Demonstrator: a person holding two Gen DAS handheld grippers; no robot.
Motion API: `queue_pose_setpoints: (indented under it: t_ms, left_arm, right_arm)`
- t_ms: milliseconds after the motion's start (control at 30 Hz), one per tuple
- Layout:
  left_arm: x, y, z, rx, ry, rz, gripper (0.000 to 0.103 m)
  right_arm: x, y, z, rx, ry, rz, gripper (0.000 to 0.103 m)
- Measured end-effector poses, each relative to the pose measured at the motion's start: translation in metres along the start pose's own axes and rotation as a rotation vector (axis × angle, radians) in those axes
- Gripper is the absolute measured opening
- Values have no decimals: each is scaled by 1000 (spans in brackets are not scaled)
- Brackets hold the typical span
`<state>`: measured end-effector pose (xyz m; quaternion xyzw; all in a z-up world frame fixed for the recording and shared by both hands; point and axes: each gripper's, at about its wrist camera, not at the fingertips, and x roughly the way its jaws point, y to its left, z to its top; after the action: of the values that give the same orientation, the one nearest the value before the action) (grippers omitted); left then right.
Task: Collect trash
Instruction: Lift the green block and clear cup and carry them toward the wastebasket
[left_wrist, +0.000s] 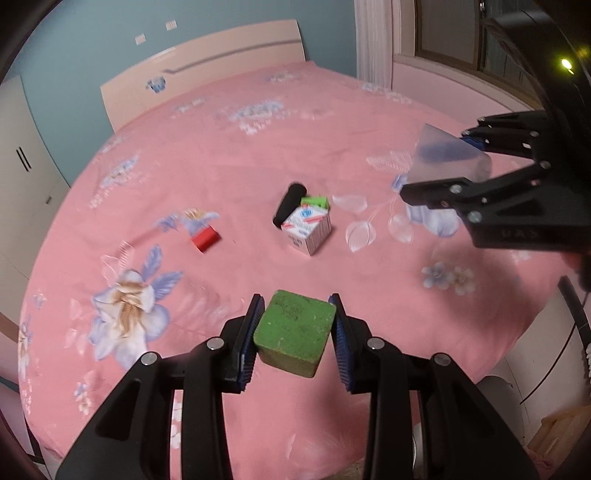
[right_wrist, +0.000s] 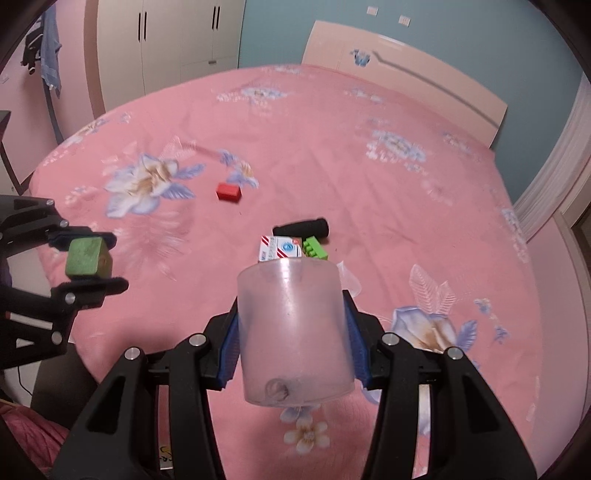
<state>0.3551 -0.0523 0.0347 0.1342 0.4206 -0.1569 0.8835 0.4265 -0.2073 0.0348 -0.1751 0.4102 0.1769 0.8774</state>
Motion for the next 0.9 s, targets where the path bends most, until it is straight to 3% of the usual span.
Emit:
queue_pose_setpoints:
  t_ms: [433, 900]
  left_arm:
    - [-94, -13, -10, 20, -110, 45, 38]
    - [-144, -13, -42, 8, -145, 80, 38]
  right_arm:
    - [-109, 42, -14, -32, -118, -39, 50]
    - [-157, 91, -45, -73, -147, -16, 50]
